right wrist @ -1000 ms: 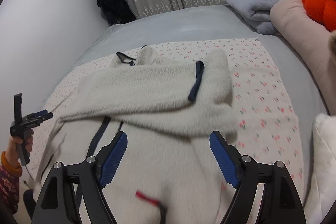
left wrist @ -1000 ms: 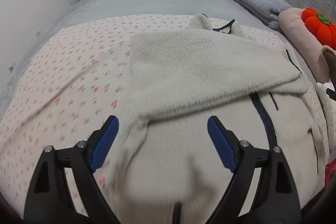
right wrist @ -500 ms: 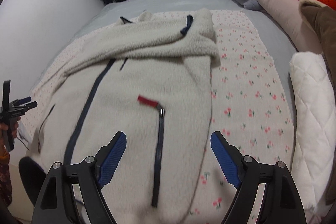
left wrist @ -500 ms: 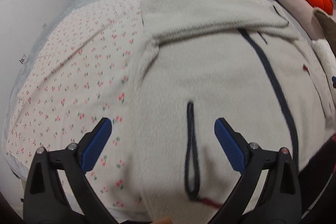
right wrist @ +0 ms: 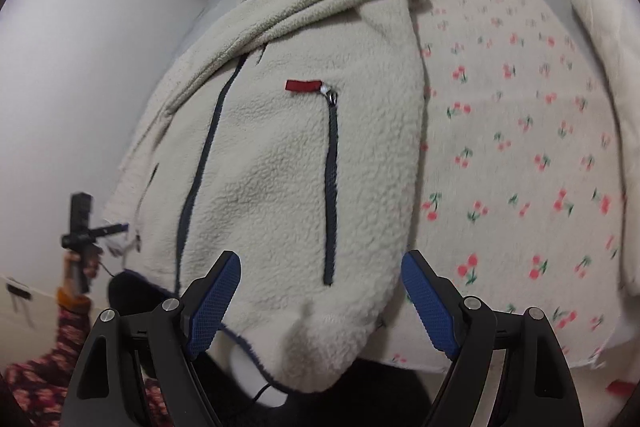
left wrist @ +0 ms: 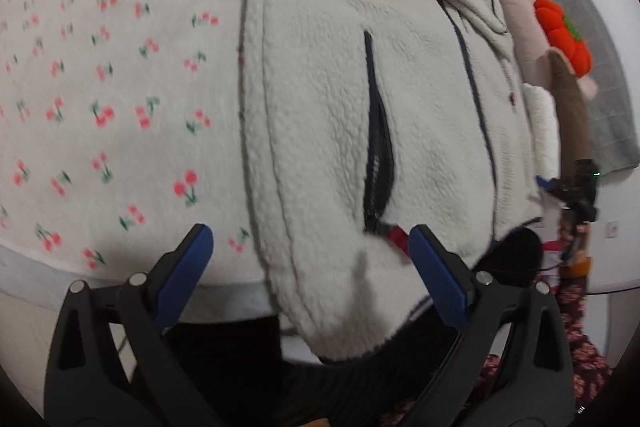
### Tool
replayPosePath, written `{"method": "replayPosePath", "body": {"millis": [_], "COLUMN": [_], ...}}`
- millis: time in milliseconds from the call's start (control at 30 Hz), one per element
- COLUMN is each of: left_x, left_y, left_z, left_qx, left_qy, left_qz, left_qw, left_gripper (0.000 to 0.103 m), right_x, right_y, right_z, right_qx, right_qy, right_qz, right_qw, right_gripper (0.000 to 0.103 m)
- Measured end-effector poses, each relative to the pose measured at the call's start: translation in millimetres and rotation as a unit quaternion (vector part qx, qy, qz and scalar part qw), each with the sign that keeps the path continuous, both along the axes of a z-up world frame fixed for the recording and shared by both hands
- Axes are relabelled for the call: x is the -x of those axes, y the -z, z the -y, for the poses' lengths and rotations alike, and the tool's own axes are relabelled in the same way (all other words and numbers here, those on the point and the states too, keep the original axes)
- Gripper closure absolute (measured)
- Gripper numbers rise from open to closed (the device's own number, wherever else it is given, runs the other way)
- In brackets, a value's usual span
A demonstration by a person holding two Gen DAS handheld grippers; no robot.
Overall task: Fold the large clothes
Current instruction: 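Grasp the navy jacket hem with the left gripper while the right gripper grasps it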
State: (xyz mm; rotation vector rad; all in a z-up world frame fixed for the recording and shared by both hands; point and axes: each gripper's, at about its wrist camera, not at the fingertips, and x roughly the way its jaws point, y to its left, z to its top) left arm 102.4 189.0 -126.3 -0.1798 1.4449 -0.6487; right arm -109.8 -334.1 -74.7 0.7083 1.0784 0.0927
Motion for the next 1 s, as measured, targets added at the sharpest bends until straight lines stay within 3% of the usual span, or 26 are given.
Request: {"method": "replayPosePath", "body": {"millis": [100,200,500,933,1000], "left_x": [8,12,23,31,32], "left_y": [5,7,19,39,45], "left_z": [-7,-9,-18,-15,-11], "left_qx": [0.033,0.05,0.071,0.079,0.072], "left_qy": [-0.001,0.0,-0.006,0.003,-0.001], "left_qz": [-0.019,-0.029,-0.067,-0.109,-0.113], "left_qw": [0.9993,0.9983,0.9952,0.9909,0.991], "left_gripper": [0.005,0.007,0.025,0.038,0.052], "right_x": [5,8,3,-6,-7], "right_y": [14,24,36,37,37], "right_z": [2,-4,-24,-38,-39], "right_qx": [-0.044,-0.049,-0.055,-0.056,-0.05], "right_qy": [0.005,0.0,-0.025,-0.025,-0.025], "right_qz": [-0.013,-0.029,-0.033,-0.035,-0.035], "right_qw": [0.999,0.998,0.998,0.998,0.998], "right_gripper": [0.019,0.021,0.041,0.062,0.071]}}
